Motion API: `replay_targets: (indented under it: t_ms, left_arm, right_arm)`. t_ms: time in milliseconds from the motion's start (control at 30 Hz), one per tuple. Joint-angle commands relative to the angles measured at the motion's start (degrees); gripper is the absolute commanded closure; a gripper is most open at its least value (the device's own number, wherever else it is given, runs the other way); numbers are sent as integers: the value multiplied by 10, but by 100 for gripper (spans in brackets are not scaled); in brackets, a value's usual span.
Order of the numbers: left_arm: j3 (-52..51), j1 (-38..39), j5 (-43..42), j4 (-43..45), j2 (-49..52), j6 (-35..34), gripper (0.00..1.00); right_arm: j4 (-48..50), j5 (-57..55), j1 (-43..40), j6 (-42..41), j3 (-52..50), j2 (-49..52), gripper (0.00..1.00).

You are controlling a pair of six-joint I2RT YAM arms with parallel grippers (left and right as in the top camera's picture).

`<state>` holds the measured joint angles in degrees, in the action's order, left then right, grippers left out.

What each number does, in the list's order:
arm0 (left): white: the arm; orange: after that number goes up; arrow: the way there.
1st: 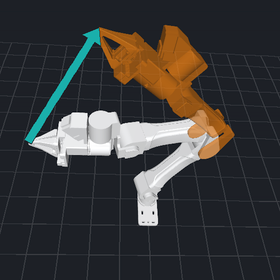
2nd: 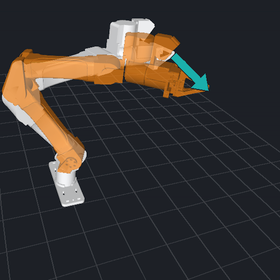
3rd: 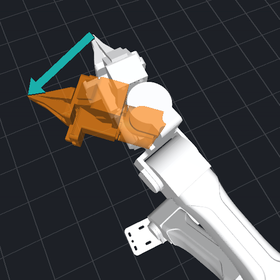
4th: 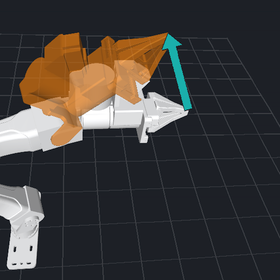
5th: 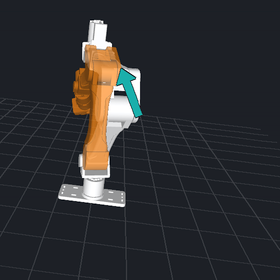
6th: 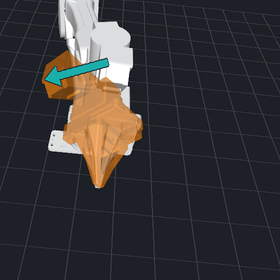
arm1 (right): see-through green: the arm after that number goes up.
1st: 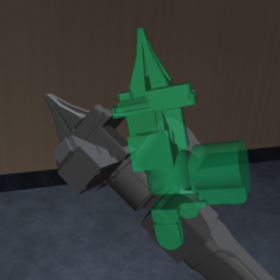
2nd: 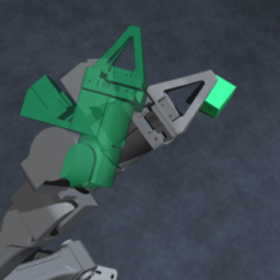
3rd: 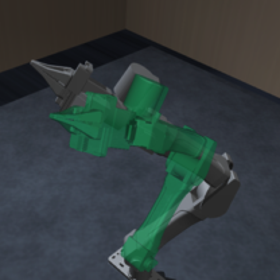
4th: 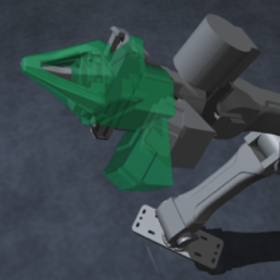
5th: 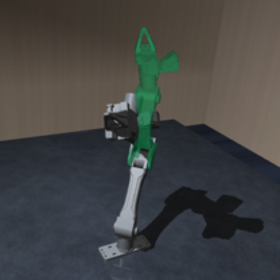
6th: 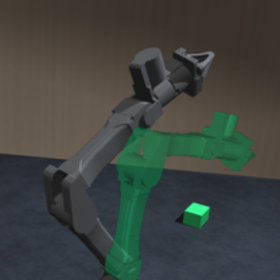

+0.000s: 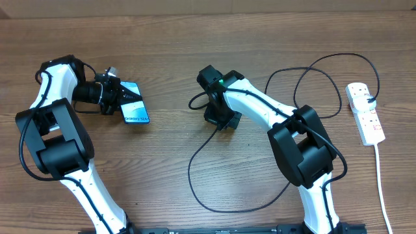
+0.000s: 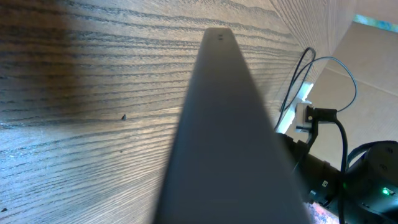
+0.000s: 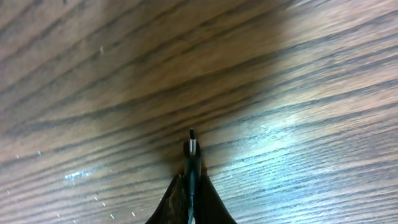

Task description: Plug charger to phone and switch on socket

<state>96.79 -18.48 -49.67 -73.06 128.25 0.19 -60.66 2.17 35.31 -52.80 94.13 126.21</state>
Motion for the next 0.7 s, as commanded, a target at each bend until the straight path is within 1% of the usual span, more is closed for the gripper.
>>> replay_targets:
  t_ms: [0,67,133,233,300,367,433,500,567,633,667]
  left_arm:
    - [7,1,-24,0,-20,14,96]
    - [7,1,-25,4,-20,14,96]
    - [7,1,-43,7,-20,31,96]
    - [7,1,-116,1,-20,83,96]
    - [7,1,-169,-13,-21,116,96]
    - [7,1,-217,-38,-23,165,96]
    - [7,1,-254,-69,-25,214,96]
    - [7,1,-303,-115,-28,277,96]
    - [7,1,-344,-154,-30,319,96]
    - [8,2,-393,-207,-30,377,96]
    - [8,2,-410,-232,-30,405,96]
  right_arm:
    - [4,15,-1,67,-8,10,96]
    - [8,24,-4,111,-7,10,96]
    - [8,65,-11,148,-1,9,96]
    - [26,190,-22,267,6,-4,96]
    - [41,277,-29,321,6,-24,96]
    - [50,375,-34,398,6,-57,96]
    - [51,429,-34,449,6,-86,96]
    - [50,475,-34,491,6,-123,96]
    - [50,493,-32,503,6,-141,96]
    - [51,508,-31,506,6,-154,96]
    - [51,531,-31,521,6,-157,96]
